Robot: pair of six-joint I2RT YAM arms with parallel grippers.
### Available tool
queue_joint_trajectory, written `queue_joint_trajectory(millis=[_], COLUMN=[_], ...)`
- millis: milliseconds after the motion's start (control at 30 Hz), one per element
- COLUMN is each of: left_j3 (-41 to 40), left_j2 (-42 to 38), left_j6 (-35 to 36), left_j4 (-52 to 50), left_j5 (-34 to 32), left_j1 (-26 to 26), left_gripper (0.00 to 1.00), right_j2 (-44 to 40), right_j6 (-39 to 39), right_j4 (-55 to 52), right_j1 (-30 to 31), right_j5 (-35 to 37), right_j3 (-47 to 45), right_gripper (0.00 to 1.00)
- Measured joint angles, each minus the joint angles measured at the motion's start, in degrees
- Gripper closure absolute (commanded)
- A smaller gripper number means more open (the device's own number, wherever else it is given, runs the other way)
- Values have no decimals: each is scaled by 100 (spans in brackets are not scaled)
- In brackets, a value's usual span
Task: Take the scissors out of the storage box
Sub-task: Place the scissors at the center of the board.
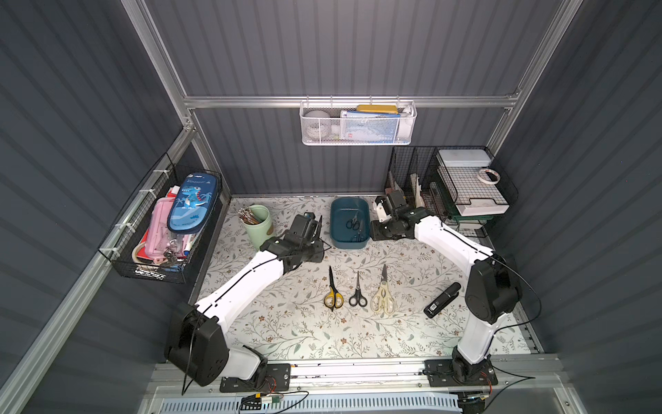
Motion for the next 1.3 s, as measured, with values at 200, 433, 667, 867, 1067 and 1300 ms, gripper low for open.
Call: queue_joint_trajectory(millis=[200,433,667,867,1067,1300], left_j3=[-933,-1220,-1504,-2000,-1943,-1910], left_j2=[-507,-527,-522,-509,-251,424], left_j6=[-382,-833,-1585,-2208,-2404,-2323], left_j4=[-31,-146,-72,-101,44,118], left_j5=[0,57,151,50,-232,-380], left_j1=[0,-116,-492,-533,-538,-680], left_gripper=[87,86,86,86,86,86], right_j2=[151,216,214,214,210,177], right_j6=[-2,-4,-2,-2,-2,2], right_j4=[-105,-170,-140,-68,15,223], right_j1=[146,245,271,275,278,278], right_j5=[0,0,0,-9,-46,-63], right_j3=[168,199,157,-2,-138,-341], right_gripper=[59,59,59,59,59,59])
